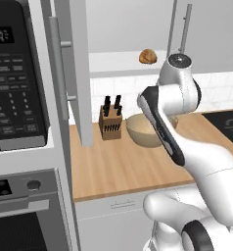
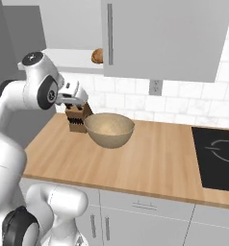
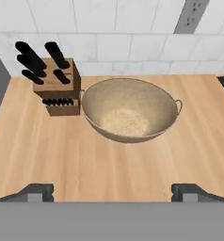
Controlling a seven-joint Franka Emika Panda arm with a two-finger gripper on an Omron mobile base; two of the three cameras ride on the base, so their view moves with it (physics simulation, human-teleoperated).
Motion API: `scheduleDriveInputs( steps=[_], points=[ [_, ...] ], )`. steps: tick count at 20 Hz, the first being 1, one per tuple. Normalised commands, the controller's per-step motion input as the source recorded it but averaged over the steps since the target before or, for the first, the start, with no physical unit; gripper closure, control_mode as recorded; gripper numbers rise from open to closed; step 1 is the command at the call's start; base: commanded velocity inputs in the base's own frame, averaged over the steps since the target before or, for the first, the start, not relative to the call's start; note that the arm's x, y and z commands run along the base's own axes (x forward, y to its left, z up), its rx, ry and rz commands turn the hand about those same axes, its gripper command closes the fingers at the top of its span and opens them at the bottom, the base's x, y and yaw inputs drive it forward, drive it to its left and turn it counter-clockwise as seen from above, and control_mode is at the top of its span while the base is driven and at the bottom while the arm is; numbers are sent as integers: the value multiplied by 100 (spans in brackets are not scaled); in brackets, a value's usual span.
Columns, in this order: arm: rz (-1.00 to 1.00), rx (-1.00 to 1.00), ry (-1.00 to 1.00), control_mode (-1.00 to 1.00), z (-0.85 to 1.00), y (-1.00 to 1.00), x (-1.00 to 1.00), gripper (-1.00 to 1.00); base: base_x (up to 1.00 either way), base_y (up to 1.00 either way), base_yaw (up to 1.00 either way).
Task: Open the cabinet, pick up the bread from the cabinet and place it in the basket. Then move the basket to the dining counter.
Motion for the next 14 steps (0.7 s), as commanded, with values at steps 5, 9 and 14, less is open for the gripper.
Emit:
scheduleDriveInputs(
  steps=[5,9,14],
  points=[
    [-12,-14,-27,-100,97,-70,13,-100,0,0,0],
    [-3,-2,-31,-100,96,-79,8,-100,0,0,0],
    [0,0,-30,-100,69,-43,23,-100,0,0,0]
  ],
)
